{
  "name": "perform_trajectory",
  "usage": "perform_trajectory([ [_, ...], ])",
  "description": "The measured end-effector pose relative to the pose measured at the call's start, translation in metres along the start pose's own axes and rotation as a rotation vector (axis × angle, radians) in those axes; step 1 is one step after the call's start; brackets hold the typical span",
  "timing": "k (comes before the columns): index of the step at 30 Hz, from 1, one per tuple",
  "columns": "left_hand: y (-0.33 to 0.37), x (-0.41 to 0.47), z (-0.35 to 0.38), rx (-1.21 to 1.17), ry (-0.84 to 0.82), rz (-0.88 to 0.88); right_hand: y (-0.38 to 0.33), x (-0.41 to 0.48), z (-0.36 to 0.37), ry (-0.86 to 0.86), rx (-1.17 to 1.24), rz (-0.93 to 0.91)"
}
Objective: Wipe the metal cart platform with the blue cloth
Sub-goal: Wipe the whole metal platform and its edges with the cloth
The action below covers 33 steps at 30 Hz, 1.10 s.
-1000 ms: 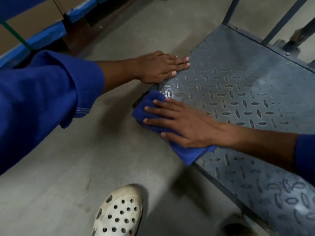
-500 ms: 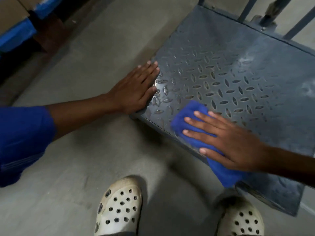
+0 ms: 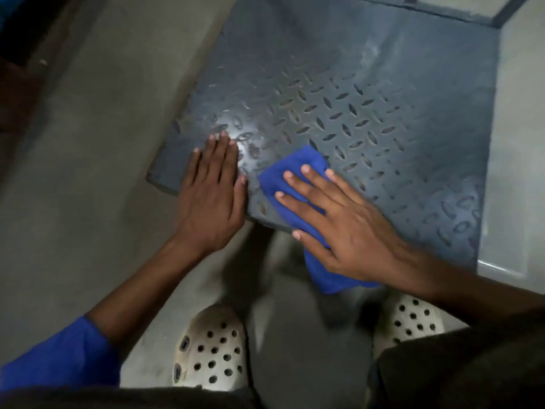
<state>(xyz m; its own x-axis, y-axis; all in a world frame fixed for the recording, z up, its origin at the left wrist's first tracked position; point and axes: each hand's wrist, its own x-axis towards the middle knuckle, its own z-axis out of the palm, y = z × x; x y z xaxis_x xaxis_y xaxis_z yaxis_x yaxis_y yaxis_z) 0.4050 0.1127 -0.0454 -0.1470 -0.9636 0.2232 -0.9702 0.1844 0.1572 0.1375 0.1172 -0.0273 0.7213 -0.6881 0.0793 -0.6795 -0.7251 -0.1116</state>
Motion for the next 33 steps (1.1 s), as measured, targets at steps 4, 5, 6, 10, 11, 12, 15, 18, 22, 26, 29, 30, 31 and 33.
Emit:
perform_trajectory([
  [4, 0.015, -0.013, 0.006, -0.003, 0.001, 0.055, 0.026, -0.059, -0.011, -0.031, -0.065, 0.021],
  [5, 0.016, -0.014, 0.006, -0.005, -0.014, 0.063, 0.033, -0.072, -0.015, -0.045, -0.053, 0.058],
  [6, 0.017, -0.015, 0.005, -0.008, -0.029, 0.071, 0.038, -0.081, -0.018, -0.063, -0.043, 0.095],
  [10, 0.026, -0.009, 0.002, 0.0, -0.076, 0.157, 0.036, -0.08, -0.021, -0.049, -0.041, 0.14],
  [11, 0.029, -0.007, 0.003, 0.007, -0.08, 0.208, 0.033, -0.071, -0.019, -0.033, -0.041, 0.135],
  [12, 0.03, -0.006, 0.004, 0.017, -0.08, 0.263, 0.029, -0.061, -0.016, -0.026, -0.041, 0.125],
  [15, 0.022, 0.001, 0.002, 0.025, -0.133, 0.38, 0.026, -0.036, -0.013, -0.039, -0.028, 0.083],
  [18, 0.006, 0.009, -0.008, -0.005, -0.232, 0.463, 0.031, -0.047, -0.015, -0.04, -0.005, 0.055],
  [22, 0.001, 0.01, -0.012, 0.058, -0.292, 0.519, 0.06, -0.09, -0.022, -0.045, 0.06, 0.177],
  [26, 0.032, 0.021, -0.002, 0.045, -0.307, 0.463, 0.122, -0.095, -0.03, 0.067, 0.056, 0.517],
  [29, 0.064, 0.032, 0.009, 0.027, -0.252, 0.385, 0.108, -0.07, -0.022, 0.105, 0.033, 0.495],
  [30, 0.072, 0.033, 0.012, 0.025, -0.243, 0.353, 0.09, -0.063, -0.018, 0.093, 0.037, 0.421],
  [31, 0.076, 0.033, 0.015, 0.019, -0.236, 0.332, 0.07, -0.059, -0.015, 0.056, 0.034, 0.346],
  [33, 0.077, 0.033, 0.017, -0.017, -0.209, 0.338, 0.042, -0.062, -0.016, -0.012, 0.024, 0.223],
])
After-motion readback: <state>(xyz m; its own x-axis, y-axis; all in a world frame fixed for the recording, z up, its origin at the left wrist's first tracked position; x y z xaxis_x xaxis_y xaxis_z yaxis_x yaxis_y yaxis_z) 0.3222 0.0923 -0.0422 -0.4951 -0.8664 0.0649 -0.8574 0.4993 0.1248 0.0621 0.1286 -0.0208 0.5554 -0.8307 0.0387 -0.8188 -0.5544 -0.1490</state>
